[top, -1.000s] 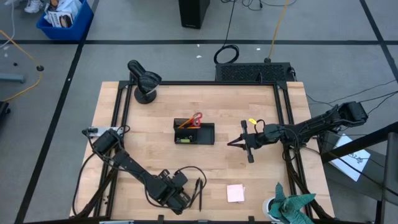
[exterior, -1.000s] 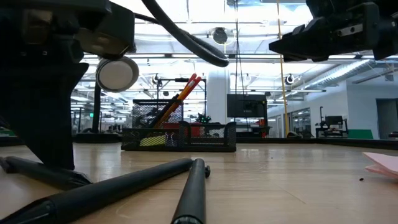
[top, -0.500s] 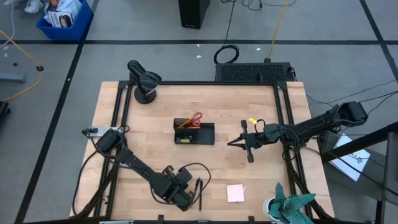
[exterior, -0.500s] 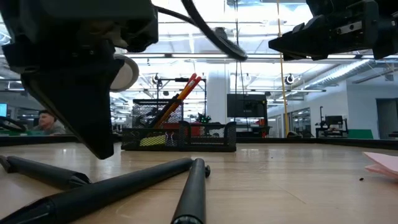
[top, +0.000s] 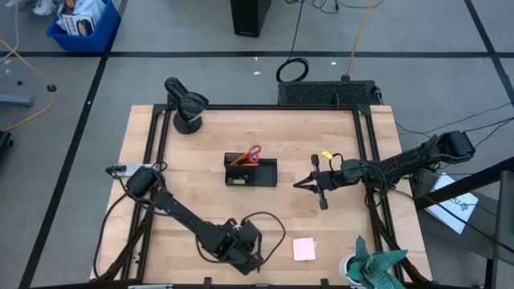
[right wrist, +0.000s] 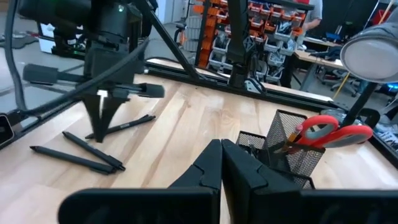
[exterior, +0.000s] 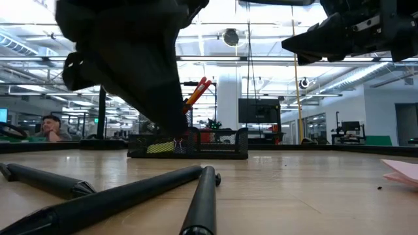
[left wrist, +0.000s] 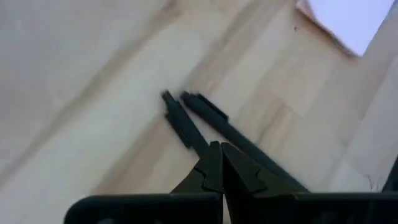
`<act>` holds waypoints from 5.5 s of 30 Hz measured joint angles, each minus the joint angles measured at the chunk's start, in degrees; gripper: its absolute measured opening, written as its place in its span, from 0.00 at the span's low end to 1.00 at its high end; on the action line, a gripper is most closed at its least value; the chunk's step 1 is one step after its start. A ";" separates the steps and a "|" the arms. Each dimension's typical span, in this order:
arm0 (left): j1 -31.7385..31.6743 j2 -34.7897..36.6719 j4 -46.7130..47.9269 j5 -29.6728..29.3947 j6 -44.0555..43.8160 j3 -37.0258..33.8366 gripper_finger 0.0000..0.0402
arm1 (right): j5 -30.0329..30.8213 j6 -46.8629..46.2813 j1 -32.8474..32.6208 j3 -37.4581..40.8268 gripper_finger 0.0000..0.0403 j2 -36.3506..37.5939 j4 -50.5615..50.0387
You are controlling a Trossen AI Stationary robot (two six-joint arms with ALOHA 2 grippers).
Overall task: Pick and place office supplies into organizer
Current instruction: Put the black pen into the black desk organizer
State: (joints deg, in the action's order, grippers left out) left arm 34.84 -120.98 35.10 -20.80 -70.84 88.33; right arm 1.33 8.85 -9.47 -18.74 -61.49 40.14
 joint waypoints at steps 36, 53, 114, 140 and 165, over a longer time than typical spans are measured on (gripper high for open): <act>5.98 -6.15 0.90 7.64 -7.87 0.20 0.00 | 0.28 2.16 0.13 0.00 0.00 0.00 0.37; 4.65 -5.93 6.09 7.17 -3.54 0.28 0.00 | 0.08 2.14 0.11 0.00 0.00 0.00 0.33; 6.10 -6.03 13.17 2.22 -6.33 3.92 0.00 | 0.07 3.83 0.00 0.00 0.00 0.00 0.35; 15.25 -6.17 22.66 12.38 -26.53 4.24 0.00 | 0.06 0.80 0.00 0.00 0.00 0.00 0.38; 15.36 -6.38 29.88 9.53 -30.34 5.84 0.00 | 0.04 -2.13 0.00 0.00 0.00 0.00 0.81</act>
State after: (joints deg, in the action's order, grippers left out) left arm 50.20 -127.36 64.98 -11.27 -101.18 94.17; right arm 1.37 6.72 -9.47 -18.74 -61.49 40.95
